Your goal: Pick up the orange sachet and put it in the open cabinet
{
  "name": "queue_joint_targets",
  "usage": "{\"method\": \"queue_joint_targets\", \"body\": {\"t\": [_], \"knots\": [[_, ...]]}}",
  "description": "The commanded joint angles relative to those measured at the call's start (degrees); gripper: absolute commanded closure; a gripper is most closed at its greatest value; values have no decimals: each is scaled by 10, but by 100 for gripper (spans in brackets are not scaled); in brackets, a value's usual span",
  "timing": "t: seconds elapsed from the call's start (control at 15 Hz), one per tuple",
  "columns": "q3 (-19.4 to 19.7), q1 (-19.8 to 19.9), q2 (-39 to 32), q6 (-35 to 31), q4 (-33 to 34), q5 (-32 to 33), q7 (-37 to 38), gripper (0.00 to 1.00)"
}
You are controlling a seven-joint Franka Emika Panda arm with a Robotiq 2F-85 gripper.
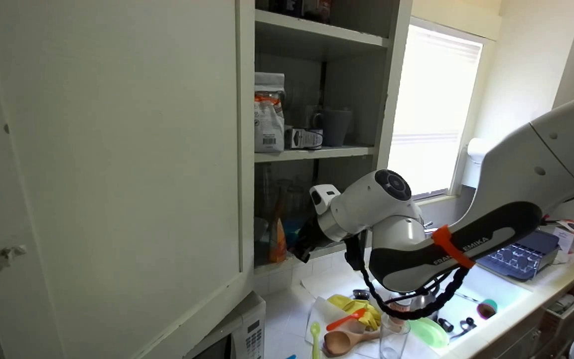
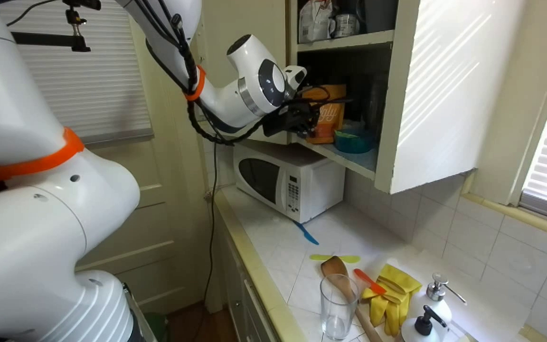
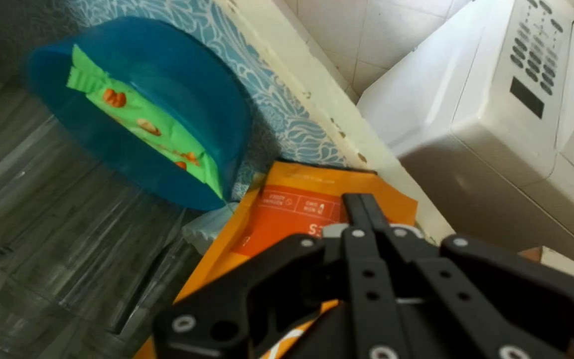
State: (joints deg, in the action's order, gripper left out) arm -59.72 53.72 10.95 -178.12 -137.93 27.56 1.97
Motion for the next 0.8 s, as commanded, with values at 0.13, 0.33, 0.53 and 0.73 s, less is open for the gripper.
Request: {"method": "queue_joint_targets", "body": {"t": [0.13, 0.33, 0.53, 0.73], "knots": [[-58, 73, -6, -77, -3, 21, 10, 100], [-89, 104, -15, -104, -6, 10, 8, 100], [-123, 136, -23, -125, -9, 2, 7, 100], [-155, 166, -29, -141, -11, -5, 6, 100]]}}
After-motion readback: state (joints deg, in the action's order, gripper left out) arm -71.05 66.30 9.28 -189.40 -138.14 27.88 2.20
